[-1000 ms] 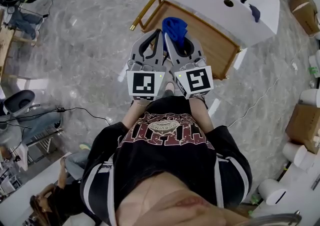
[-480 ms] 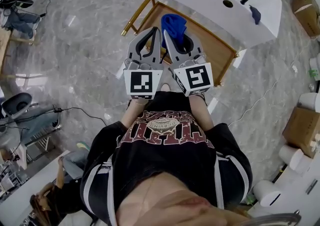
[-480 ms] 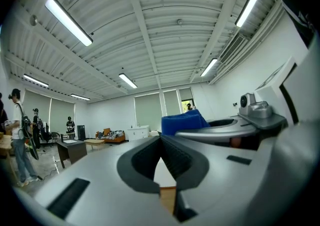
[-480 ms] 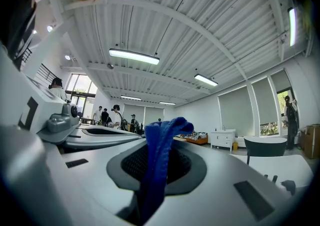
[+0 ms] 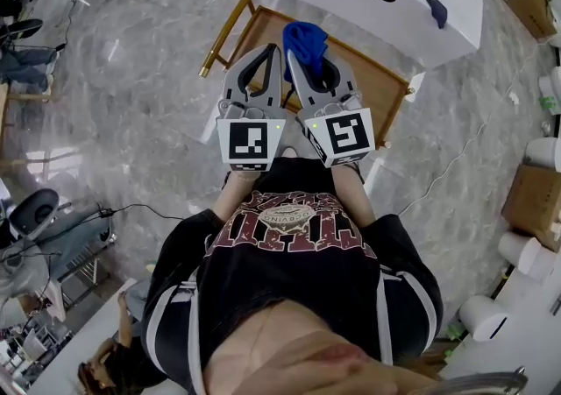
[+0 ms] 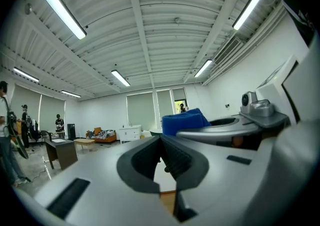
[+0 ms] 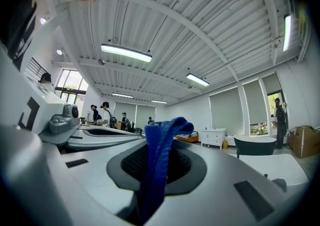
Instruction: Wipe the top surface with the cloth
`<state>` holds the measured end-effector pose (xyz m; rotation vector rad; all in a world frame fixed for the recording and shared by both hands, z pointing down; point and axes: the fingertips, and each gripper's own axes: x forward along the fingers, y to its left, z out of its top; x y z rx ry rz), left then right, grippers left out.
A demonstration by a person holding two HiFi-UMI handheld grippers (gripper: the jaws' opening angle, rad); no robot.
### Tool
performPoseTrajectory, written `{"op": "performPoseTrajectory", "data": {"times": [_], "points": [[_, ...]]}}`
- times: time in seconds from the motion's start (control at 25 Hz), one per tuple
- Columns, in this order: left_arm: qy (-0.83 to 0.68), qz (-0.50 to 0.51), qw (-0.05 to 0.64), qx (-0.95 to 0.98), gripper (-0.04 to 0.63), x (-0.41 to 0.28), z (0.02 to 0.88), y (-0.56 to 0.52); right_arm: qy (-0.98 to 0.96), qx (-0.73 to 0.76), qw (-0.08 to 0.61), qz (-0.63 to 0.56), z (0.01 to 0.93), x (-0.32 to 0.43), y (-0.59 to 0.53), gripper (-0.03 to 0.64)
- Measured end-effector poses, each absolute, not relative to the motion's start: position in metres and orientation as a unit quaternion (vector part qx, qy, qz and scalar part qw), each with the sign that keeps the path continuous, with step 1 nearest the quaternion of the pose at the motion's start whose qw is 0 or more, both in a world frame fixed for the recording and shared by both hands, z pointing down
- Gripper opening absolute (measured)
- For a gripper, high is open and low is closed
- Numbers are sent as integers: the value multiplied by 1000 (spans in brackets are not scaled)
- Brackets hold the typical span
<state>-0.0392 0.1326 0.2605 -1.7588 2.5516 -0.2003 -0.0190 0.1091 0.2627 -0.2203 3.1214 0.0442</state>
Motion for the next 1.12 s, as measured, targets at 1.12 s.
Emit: {"op": "performPoseTrajectory", "data": {"times": [1.12], "points": [[749, -75, -23, -658, 48, -220, 314, 13, 980, -192, -48, 0, 313, -195, -8, 66]]}}
